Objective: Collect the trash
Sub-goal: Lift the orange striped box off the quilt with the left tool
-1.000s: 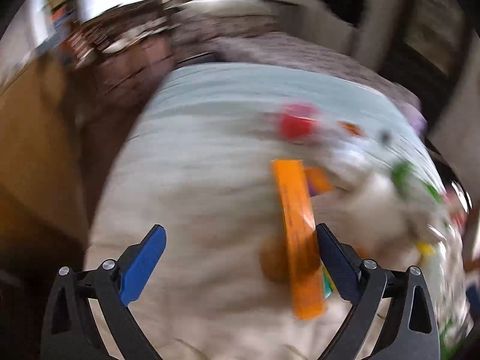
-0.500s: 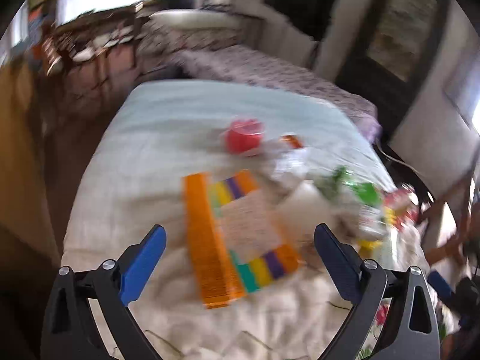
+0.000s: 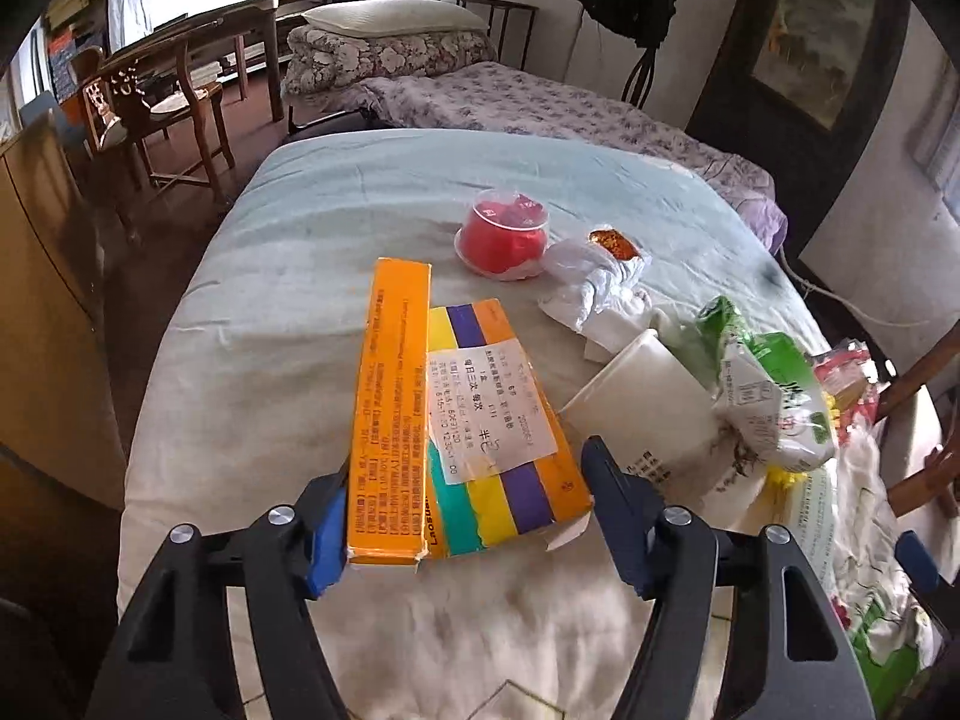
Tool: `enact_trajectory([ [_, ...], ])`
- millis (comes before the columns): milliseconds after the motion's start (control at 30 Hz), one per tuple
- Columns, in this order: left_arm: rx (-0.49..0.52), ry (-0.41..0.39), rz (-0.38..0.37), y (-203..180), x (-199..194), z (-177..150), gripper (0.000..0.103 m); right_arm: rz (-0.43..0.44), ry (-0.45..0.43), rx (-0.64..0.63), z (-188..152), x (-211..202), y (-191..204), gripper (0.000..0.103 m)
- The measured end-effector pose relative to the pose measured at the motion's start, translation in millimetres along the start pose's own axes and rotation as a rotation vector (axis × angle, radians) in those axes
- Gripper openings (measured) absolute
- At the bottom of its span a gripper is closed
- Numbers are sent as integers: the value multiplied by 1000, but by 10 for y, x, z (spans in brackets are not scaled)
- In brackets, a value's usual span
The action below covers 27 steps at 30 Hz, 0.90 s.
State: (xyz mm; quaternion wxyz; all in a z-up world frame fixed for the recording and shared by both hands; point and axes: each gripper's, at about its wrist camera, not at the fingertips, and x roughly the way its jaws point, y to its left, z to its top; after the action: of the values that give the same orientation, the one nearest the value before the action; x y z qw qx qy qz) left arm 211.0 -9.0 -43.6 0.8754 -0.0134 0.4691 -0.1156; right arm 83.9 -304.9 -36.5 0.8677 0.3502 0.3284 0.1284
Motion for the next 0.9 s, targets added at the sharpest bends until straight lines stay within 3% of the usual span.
enact_trajectory([
  [167,-20,-2,-17,16,-27,7,70,2,5,4,24,10,-33,81],
  [333,108,-11,132,-213,129,62,87,0,6,4,22,12,-34,81],
  [467,140,17,202,-201,254,66,87,1,4,5,30,12,-51,81],
  [500,125,27,202,-152,272,74,87,1,5,5,31,13,-55,81],
  [567,80,26,183,-43,253,101,77,-1,3,3,31,11,-52,81],
  [600,46,16,152,27,210,120,62,-2,1,1,34,8,-58,81],
  [633,21,7,121,69,169,133,53,-2,0,1,38,7,-66,81],
  [833,-51,-68,-12,185,-67,197,54,7,7,29,64,15,-124,81],
  [867,-53,-65,-13,180,-58,202,56,9,7,34,70,14,-141,81],
  [900,-47,-65,4,163,-47,211,64,9,8,35,74,20,-144,81],
])
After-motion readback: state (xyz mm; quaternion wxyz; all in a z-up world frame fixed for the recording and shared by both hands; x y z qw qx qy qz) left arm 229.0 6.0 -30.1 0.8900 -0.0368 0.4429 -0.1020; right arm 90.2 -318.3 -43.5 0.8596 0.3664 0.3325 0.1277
